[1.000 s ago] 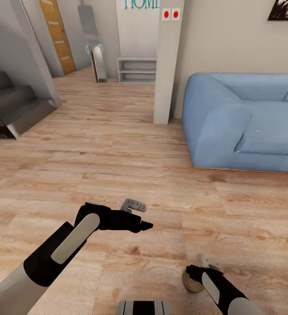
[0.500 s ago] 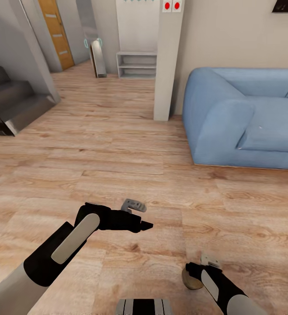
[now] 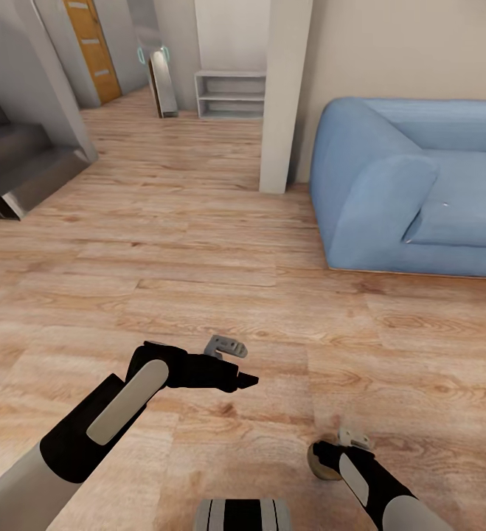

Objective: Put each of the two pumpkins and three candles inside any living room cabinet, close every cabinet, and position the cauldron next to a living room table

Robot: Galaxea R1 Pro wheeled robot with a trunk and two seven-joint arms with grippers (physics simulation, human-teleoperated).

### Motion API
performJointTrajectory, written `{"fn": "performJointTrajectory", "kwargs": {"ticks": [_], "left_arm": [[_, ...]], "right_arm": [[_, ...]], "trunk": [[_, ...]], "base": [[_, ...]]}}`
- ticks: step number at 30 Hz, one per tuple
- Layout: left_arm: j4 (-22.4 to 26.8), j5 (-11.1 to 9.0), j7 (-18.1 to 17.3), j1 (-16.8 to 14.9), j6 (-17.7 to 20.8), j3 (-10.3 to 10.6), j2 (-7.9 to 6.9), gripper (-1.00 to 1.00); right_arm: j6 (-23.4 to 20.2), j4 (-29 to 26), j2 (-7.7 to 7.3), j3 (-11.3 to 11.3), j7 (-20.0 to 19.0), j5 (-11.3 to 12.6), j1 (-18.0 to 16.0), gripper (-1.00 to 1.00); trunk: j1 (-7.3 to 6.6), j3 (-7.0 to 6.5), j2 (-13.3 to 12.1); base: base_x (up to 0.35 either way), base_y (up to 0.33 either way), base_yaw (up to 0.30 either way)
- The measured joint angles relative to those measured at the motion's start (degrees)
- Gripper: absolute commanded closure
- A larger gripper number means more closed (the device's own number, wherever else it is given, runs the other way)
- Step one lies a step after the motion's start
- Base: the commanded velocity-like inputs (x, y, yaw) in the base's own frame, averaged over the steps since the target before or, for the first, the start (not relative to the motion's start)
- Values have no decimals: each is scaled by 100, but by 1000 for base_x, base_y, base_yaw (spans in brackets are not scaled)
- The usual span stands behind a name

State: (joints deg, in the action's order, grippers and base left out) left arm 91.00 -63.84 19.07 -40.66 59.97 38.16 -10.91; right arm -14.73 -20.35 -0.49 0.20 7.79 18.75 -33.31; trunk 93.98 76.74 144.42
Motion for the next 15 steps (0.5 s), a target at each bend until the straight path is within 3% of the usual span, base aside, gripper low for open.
{"fn": "performJointTrajectory", "kwargs": {"ticks": [15], "left_arm": [[0,2,1,-4,0,1,-1,-100]], "right_arm": [[-2,12,6,4,-4,18,-53,-100]], "trunk": [[3,21,1]], "base": [[0,0,0]]}}
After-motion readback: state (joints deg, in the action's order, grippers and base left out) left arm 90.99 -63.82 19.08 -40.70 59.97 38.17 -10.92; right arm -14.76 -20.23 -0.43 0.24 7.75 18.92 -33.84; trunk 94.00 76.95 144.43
